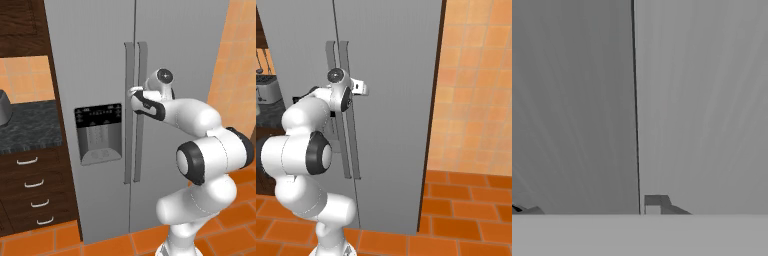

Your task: Grab a lemon wedge from the fridge and one ice cube from the ice bowl, and put them in the glass of lemonade.

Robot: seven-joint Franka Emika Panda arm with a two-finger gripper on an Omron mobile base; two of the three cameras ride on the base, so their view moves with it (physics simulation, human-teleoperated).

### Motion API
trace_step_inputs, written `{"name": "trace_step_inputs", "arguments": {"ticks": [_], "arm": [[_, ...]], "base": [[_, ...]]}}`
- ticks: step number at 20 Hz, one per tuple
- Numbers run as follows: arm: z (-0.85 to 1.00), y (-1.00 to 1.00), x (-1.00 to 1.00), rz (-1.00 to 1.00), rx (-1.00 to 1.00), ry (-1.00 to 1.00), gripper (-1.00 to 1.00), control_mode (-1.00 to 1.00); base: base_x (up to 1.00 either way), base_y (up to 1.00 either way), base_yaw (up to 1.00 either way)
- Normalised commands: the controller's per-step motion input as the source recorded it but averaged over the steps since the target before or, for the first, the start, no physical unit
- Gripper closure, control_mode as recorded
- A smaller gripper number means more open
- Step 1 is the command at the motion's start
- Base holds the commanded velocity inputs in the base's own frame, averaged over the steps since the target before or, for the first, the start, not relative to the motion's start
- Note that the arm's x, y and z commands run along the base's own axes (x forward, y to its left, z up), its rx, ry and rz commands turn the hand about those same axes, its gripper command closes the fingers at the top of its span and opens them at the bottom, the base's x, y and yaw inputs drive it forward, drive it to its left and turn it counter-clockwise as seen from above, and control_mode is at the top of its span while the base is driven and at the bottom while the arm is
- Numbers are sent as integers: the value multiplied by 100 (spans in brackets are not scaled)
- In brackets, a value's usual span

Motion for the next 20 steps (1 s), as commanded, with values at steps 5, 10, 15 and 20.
{"name": "trace_step_inputs", "arguments": {"ticks": [5, 10, 15, 20], "arm": [[9, -40, 0, -3, 0, 4, 100, -100], [14, -58, -16, -7, 1, 1, 100, -100], [14, -65, -47, -9, 5, 0, 100, -100], [28, -71, -58, -9, 10, 6, 100, -100]], "base": [[0, 0, 0], [0, 0, 0], [0, 0, 0], [0, 0, 0]]}}
